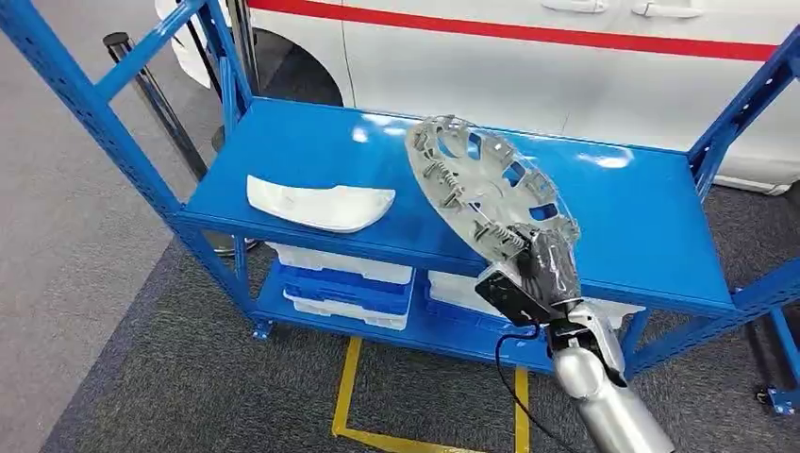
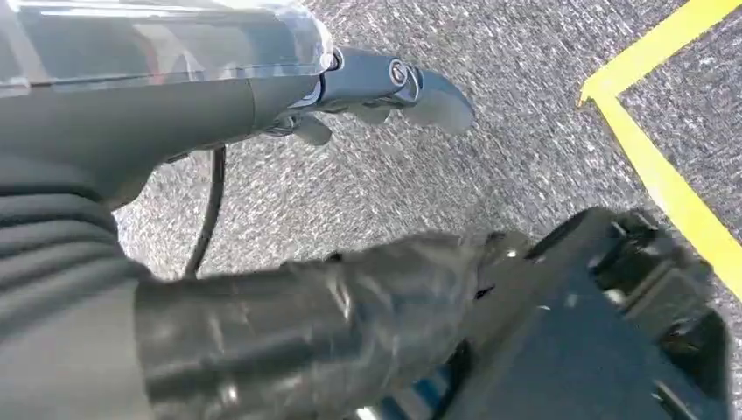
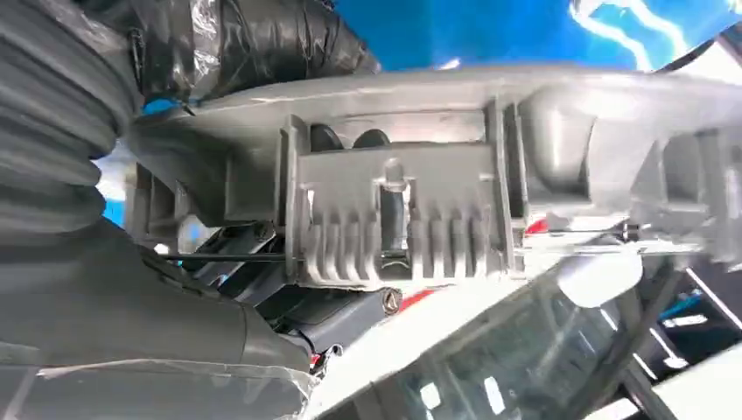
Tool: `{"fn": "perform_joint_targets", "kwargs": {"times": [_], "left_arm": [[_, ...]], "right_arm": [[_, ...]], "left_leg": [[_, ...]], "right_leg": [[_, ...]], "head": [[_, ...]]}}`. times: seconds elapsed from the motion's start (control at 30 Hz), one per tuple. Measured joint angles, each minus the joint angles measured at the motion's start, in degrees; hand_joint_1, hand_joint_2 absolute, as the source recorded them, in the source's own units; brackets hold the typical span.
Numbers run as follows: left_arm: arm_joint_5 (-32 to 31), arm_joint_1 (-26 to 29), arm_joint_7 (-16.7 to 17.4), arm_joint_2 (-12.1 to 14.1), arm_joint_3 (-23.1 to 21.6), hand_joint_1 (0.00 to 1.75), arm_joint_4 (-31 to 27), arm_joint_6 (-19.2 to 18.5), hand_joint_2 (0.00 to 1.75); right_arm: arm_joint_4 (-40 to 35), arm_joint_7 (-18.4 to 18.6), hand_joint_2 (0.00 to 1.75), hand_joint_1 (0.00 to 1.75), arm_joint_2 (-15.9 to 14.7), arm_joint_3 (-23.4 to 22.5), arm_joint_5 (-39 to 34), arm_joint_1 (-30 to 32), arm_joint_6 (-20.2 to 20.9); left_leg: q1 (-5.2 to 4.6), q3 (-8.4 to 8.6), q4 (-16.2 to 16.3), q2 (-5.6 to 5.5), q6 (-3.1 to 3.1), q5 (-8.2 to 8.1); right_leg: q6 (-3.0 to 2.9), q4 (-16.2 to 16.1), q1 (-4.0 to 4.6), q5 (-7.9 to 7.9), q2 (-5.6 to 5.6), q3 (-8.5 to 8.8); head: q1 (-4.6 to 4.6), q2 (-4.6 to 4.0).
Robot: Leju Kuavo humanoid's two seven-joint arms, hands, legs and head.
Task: Take the parts from the cabinet and place them on the table.
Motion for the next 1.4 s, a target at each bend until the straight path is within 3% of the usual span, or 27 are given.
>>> {"fn": "perform_joint_targets", "kwargs": {"times": [0.07, 0.1, 0.13, 0.23, 0.27, 0.3, 0.33, 0.4, 0.43, 0.47, 0.5, 0.57, 0.6, 0.63, 0.73, 0.8, 0.83, 0.9, 0.93, 0.97, 1.0, 1.1, 1.13, 1.23, 1.3, 1.33, 1.4], "left_arm": [[0.0, -0.12, -0.29, 0.0, 0.0, 0.0, 0.0, 0.0, 1.75], [0.0, -0.15, -0.46, 0.0, 0.0, 0.0, 0.0, -0.04, 1.75], [0.0, -0.33, -0.59, 0.0, 0.0, 0.0, -0.02, -0.13, 1.75], [-0.11, -0.48, -0.53, 0.0, -0.04, 0.0, -0.04, -0.33, 1.75], [-0.37, -0.58, -0.42, -0.02, -0.09, 0.0, -0.09, -0.33, 1.75], [-0.39, -0.7, -0.37, 0.0, -0.11, 0.0, -0.17, -0.33, 1.75], [-0.39, -0.82, -0.37, 0.0, -0.13, 0.0, -0.17, -0.33, 1.75], [-0.46, -0.88, -0.5, -0.02, -0.2, 0.0, -0.17, -0.26, 1.75], [-0.57, -0.85, -0.53, -0.02, -0.24, 0.0, -0.17, -0.26, 1.75], [-0.67, -0.83, -0.51, -0.02, -0.28, 0.0, -0.17, -0.26, 1.75], [-0.9, -0.91, -0.44, -0.02, -0.35, 0.0, -0.17, -0.26, 1.75], [-1.35, -1.26, -0.2, -0.07, -0.74, 0.0, -0.2, -0.33, 1.75], [-1.48, -1.33, -0.18, -0.11, -0.92, 0.0, -0.22, -0.31, 1.75], [-1.57, -1.46, -0.18, -0.11, -1.16, 0.0, -0.24, -0.31, 1.75], [-1.94, -1.5, -0.2, -0.15, -1.6, 0.0, -0.24, -0.2, 1.75], [-3.01, -1.75, -0.02, -0.15, -2.1, 0.0, -0.48, -0.15, 1.75], [-3.34, -1.97, 0.04, -0.17, -2.36, 0.0, -0.5, -0.09, 1.75], [-3.67, -2.27, 0.33, -0.17, -2.89, 0.0, -0.52, 0.04, 1.75], [-3.89, -2.27, 0.37, -0.17, -3.08, 0.0, -0.52, 0.22, 1.75], [-3.91, -2.25, 0.37, -0.22, -3.17, 0.0, -0.55, 0.75, 1.75], [-3.16, -2.19, -0.08, -0.26, -3.17, 0.0, -0.57, 1.52, 1.75], [-0.83, -2.14, -2.51, -0.22, -2.41, 0.0, -1.01, 2.95, 1.75], [-0.52, -2.1, -2.8, -0.22, -2.29, 0.0, -1.03, 2.97, 1.75], [-0.35, -1.67, -3.13, -0.2, -1.86, 0.0, -1.16, 3.04, 1.75], [-0.54, -1.54, -3.34, -0.17, -1.66, 0.0, -1.33, 3.36, 1.75], [-0.74, -1.65, -3.41, -0.17, -1.64, 0.0, -1.4, 3.81, 1.75], [-1.24, -1.9, -3.15, -0.18, -1.6, 0.0, -1.53, 4.83, 1.75]], "right_arm": [[-0.55, -0.31, 1.75, 1.75, 0.59, -1.1, -3.27, 0.42, 0.81], [-0.79, -0.97, 1.75, 1.75, 0.83, -1.53, -5.51, 0.58, 1.42], [-1.14, -1.36, 1.75, 1.75, 1.14, -2.08, -7.67, 0.66, 1.93], [-2.41, -1.6, 1.75, 1.75, 2.12, -3.2, -14.21, 0.8, 3.5], [-2.95, -1.66, 1.75, 1.75, 2.41, -3.7, -17.05, 0.85, 4.07], [-3.37, -1.75, 1.75, 1.75, 2.6, -4.24, -19.45, 0.88, 4.44], [-3.52, -1.84, 1.75, 1.75, 2.69, -4.62, -20.67, 0.87, 4.68], [-3.56, -2.91, 1.75, 1.75, 3.04, -5.18, -23.14, 1.44, 5.12], [-3.56, -3.46, 1.75, 1.75, 3.2, -5.45, -24.41, 1.68, 5.09], [-3.56, -3.72, 1.75, 1.75, 3.56, -5.71, -25.5, 1.64, 5.01], [-3.67, -3.83, 1.75, 1.75, 3.87, -5.86, -26.64, 1.37, 4.94], [-3.87, -3.63, 1.75, 1.75, 4.33, -6.47, -29.02, 0.7, 4.98], [-3.87, -3.63, 1.75, 1.75, 4.46, -6.65, -29.58, 0.38, 5.03], [-3.87, -3.61, 1.75, 1.75, 4.59, -6.71, -29.91, 0.19, 5.03], [-3.87, -4.33, 1.75, 1.75, 5.23, -6.8, -31.82, -0.05, 5.71], [-4.11, -4.33, 1.75, 1.75, 5.67, -6.8, -33.76, -0.97, 6.54], [-4.37, -4.16, 1.75, 1.75, 6.02, -6.8, -34.46, -1.76, 6.73], [-4.53, -3.85, 1.75, 1.75, 6.74, -6.8, -35.86, -2.94, 7.1], [-4.63, -3.72, 1.75, 1.75, 6.87, -6.8, -37.09, -3.07, 7.8], [-4.72, -3.72, 1.75, 1.75, 6.89, -6.8, -38.48, -3.07, 8.59], [-4.92, -3.72, 1.75, 1.75, 6.98, -6.8, -40.13, -3.08, 9.46], [-6.17, -4.09, 1.75, 1.75, 6.98, -6.8, -43.37, -3.04, 10.93], [-6.32, -4.35, 1.75, 1.75, 6.95, -6.8, -43.75, -3.05, 11.15], [-6.93, -4.59, 1.75, 1.75, 6.93, -6.8, -44.07, -2.92, 11.19], [-7.24, -4.61, 1.75, 1.75, 6.87, -6.8, -44.25, -2.75, 11.3], [-7.32, -4.7, 1.75, 1.75, 6.84, -6.8, -44.58, -2.79, 11.5], [-7.67, -4.79, 1.75, 1.75, 6.84, -6.82, -46.42, -2.75, 12.5]], "left_leg": [[0.02, 4.66, -10.11, 0.03, 0.22, 5.5], [-0.04, 5.72, -12.46, 0.02, 0.43, 5.06], [-0.21, 6.05, -13.38, -0.09, 0.61, 5.02], [-0.45, 5.87, -13.11, -0.13, 1.33, 5.24], [0.04, 6.08, -13.69, 0.06, 1.99, 5.67], [0.04, 6.19, -13.89, 0.1, 2.16, 5.77], [0.04, 6.2, -13.98, 0.14, 2.46, 5.87], [0.0, 6.14, -13.96, 0.15, 2.5, 5.89], [0.0, 6.14, -13.95, 0.14, 2.5, 5.89], [0.0, 6.16, -13.94, 0.14, 2.5, 5.88], [0.0, 6.19, -13.93, 0.12, 2.48, 5.87], [0.0, 6.43, -13.95, 0.02, 2.36, 5.79], [0.01, 6.47, -13.99, 0.03, 2.23, 5.74], [-0.35, 6.21, -13.9, -0.01, 1.88, 5.73], [-0.06, 6.34, -14.56, -0.01, 0.88, 6.12], [-0.13, 6.04, -13.8, 0.05, 0.27, 5.25], [-0.13, 4.94, -11.45, 0.03, 0.2, 3.56], [-0.11, 1.02, -3.12, 0.0, 0.07, -0.47], [-0.1, -0.94, 0.88, 0.01, -0.08, -1.68], [-0.07, -1.85, 2.5, 0.02, -0.19, -1.49], [-0.06, -1.36, 1.24, 0.02, -0.23, 0.02], [0.12, 4.34, -11.45, 0.1, -0.02, 7.0], [-0.07, 5.1, -12.62, 0.06, 0.15, 5.95], [-0.4, 4.66, -12.9, -0.1, 0.89, 5.99], [0.08, 4.94, -13.65, -0.01, 1.78, 6.5], [0.1, 4.97, -13.78, -0.03, 1.99, 6.55], [0.09, 4.96, -13.8, 0.0, 2.33, 6.51]], "right_leg": [[0.36, 0.69, -0.07, -0.43, 0.27, 0.03], [0.62, 1.05, 0.02, -0.67, 0.32, -0.16], [0.96, 1.77, 0.37, -0.92, 0.45, -0.55], [1.58, 1.37, 0.22, -0.53, 0.51, -0.54], [1.9, 1.65, 0.21, -0.91, 0.58, -0.73], [2.26, 2.76, 0.06, -1.91, 0.43, -1.06], [2.59, 5.57, -0.07, -3.76, 0.35, -2.25], [3.13, 14.33, -0.4, -7.76, 0.26, -6.29], [3.26, 17.32, -0.53, -8.48, 0.24, -7.73], [3.3, 17.89, -0.67, -7.92, 0.22, -8.13], [3.28, 15.88, -0.74, -6.15, 0.18, -7.22], [2.83, 5.86, -0.73, -0.92, 0.17, -2.26], [2.58, 1.81, -0.67, -0.22, 0.18, -0.49], [2.39, 0.88, -0.16, -0.76, 0.17, -0.02], [1.83, 0.82, 0.08, -0.57, 0.26, -0.15], [0.82, -0.63, -0.44, 0.16, 0.0, 0.55], [0.49, -0.81, -0.45, 0.26, -0.01, 0.57], [0.09, -0.73, -0.22, 0.2, -0.08, 0.51], [0.0, -0.66, -0.09, 0.14, -0.11, 0.5], [-0.09, -0.49, -0.05, 0.08, -0.12, 0.48], [-0.11, -0.28, -0.05, -0.04, -0.11, 0.46], [0.38, 0.8, -0.12, -0.9, -0.08, 0.42], [0.82, 1.44, 0.29, -1.2, -0.07, -0.1], [1.41, 1.57, 0.18, -1.03, -0.1, -0.55], [2.02, 2.15, -0.07, -1.72, -0.1, -0.81], [2.37, 3.87, -0.11, -2.98, -0.09, -1.54], [2.93, 12.04, -0.36, -7.0, -0.08, -5.41]], "head": [[0.0, 0.0], [0.04, 0.0], [0.07, 0.0], [0.07, 0.0], [0.09, 0.0], [0.15, 0.0], [0.13, 0.0], [0.09, 0.0], [0.13, 0.0], [0.09, 0.0], [0.11, 0.0], [0.11, 0.0], [0.13, 0.0], [0.09, 0.0], [0.07, 0.0], [0.0, 0.0], [0.0, 0.0], [0.0, 0.0], [0.04, 0.0], [0.0, 0.0], [0.02, 0.0], [0.02, 0.0], [0.02, 0.0], [0.07, 0.0], [0.09, 0.0], [0.13, 0.0], [0.09, 0.0]]}}
